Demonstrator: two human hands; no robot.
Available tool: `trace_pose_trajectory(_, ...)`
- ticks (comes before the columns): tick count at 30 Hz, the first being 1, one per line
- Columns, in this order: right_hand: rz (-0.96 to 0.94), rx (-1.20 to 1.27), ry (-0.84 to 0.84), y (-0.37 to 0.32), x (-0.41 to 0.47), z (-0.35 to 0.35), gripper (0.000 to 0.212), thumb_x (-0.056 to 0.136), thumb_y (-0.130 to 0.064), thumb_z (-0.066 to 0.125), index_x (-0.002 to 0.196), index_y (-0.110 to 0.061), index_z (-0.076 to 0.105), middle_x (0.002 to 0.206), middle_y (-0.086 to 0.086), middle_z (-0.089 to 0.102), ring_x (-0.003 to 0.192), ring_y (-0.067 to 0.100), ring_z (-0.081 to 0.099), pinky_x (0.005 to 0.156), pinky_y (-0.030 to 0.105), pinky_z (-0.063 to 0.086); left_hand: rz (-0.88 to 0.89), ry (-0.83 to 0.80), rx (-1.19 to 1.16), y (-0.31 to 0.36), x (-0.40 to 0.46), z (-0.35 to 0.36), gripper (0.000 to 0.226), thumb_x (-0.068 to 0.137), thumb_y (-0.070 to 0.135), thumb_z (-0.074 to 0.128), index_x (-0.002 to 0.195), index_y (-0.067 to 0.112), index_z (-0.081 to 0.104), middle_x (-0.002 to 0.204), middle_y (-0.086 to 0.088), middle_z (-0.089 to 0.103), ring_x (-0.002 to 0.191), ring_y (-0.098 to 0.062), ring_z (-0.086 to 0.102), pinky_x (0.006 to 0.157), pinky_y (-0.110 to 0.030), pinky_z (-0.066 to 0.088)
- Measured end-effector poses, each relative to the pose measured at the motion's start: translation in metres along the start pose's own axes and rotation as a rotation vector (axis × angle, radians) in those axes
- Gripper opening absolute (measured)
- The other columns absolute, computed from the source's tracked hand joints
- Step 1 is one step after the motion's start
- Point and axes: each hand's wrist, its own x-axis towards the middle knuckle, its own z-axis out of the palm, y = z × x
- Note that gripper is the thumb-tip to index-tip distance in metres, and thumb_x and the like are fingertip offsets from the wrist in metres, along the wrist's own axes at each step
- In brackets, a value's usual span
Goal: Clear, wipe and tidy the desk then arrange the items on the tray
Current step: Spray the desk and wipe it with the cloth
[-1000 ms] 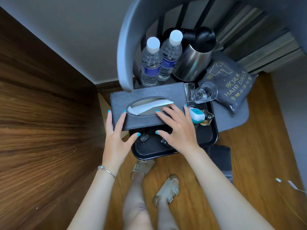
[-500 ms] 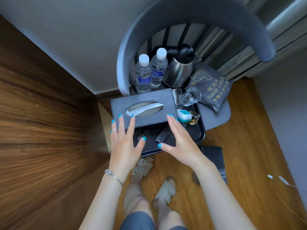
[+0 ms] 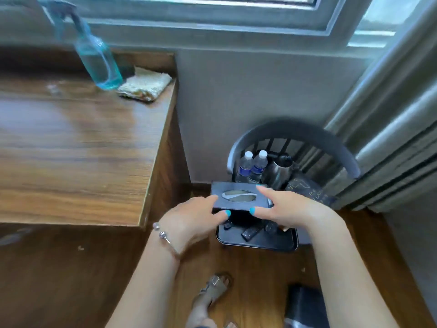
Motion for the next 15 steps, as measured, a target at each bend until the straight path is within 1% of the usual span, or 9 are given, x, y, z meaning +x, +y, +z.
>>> trace_pose_trajectory(1,-0.021,-0.019,0.0,-0.008,-0.011,-0.007,0.079,0.09,-0.063,0.05,0.155,-0.037,0.013,0.156,-0.002,0.034,0.138,0.019,0.038,0.104,0.03,0.033,0.006,0.042,-0.007,0.001,-0.017,-0.01,0.066,0.095,0.058,0.039,0.151,0.025,0.025,0.151,-0.005,0.038,0.136,-0.023,0.038,0.108,-0.033,0.033)
trace_pose_trajectory(3,-0.056,-0.042,0.0,-0.026,-0.029,-0.017,0.08,0.089,-0.063,0.052,0.155,-0.035,0.017,0.157,-0.003,0.033,0.141,0.017,0.035,0.11,0.031,0.03,0.016,0.109,-0.031,0.0,-0.049,-0.028,0.066,0.097,0.054,0.039,0.152,0.022,0.023,0.153,-0.006,0.036,0.138,-0.022,0.035,0.107,-0.029,0.03)
trace_pose_trajectory(4,-0.068,-0.051,0.005,-0.036,-0.037,-0.021,0.08,0.089,-0.063,0.052,0.155,-0.035,0.018,0.157,-0.004,0.032,0.142,0.017,0.034,0.113,0.032,0.028,0.011,0.13,-0.046,-0.002,-0.063,-0.036,0.066,0.097,0.053,0.04,0.153,0.021,0.023,0.153,-0.006,0.035,0.139,-0.022,0.034,0.108,-0.029,0.029)
trace_pose_trajectory(8,-0.144,-0.091,0.102,-0.076,-0.054,-0.033,0.078,0.088,-0.066,0.05,0.154,-0.036,0.021,0.156,-0.005,0.034,0.145,0.017,0.026,0.116,0.037,0.024,-0.058,0.182,-0.114,-0.022,-0.107,-0.058,0.068,0.097,0.054,0.041,0.153,0.021,0.023,0.155,-0.004,0.032,0.141,-0.021,0.032,0.111,-0.031,0.028)
trace_pose_trajectory(9,-0.165,-0.086,0.119,-0.085,-0.057,-0.036,0.078,0.088,-0.067,0.05,0.154,-0.036,0.022,0.154,-0.004,0.037,0.144,0.017,0.028,0.116,0.039,0.024,-0.073,0.198,-0.14,-0.029,-0.116,-0.062,0.068,0.097,0.054,0.042,0.153,0.022,0.023,0.156,-0.003,0.031,0.14,-0.021,0.033,0.112,-0.031,0.028)
trace_pose_trajectory(10,-0.189,-0.079,0.13,-0.097,-0.059,-0.038,0.078,0.088,-0.067,0.051,0.153,-0.036,0.023,0.15,-0.004,0.042,0.14,0.017,0.034,0.116,0.039,0.026,-0.084,0.219,-0.169,-0.038,-0.125,-0.067,0.068,0.096,0.054,0.042,0.153,0.022,0.023,0.155,-0.003,0.031,0.14,-0.02,0.034,0.112,-0.031,0.029)
trace_pose_trajectory(12,-0.239,-0.071,0.142,-0.121,-0.062,-0.04,0.077,0.088,-0.065,0.053,0.153,-0.035,0.025,0.139,-0.004,0.05,0.129,0.014,0.044,0.113,0.036,0.031,-0.095,0.251,-0.216,-0.057,-0.139,-0.075,0.067,0.096,0.053,0.044,0.153,0.023,0.024,0.155,-0.003,0.032,0.139,-0.019,0.035,0.112,-0.032,0.029)
trace_pose_trajectory(15,-0.294,-0.075,0.158,-0.163,-0.062,-0.042,0.072,0.089,-0.063,0.053,0.151,-0.036,0.028,0.149,-0.005,0.044,0.134,0.015,0.043,0.108,0.031,0.032,-0.135,0.261,-0.228,-0.092,-0.151,-0.088,0.068,0.096,0.054,0.044,0.153,0.023,0.024,0.155,-0.002,0.032,0.141,-0.019,0.031,0.114,-0.033,0.026)
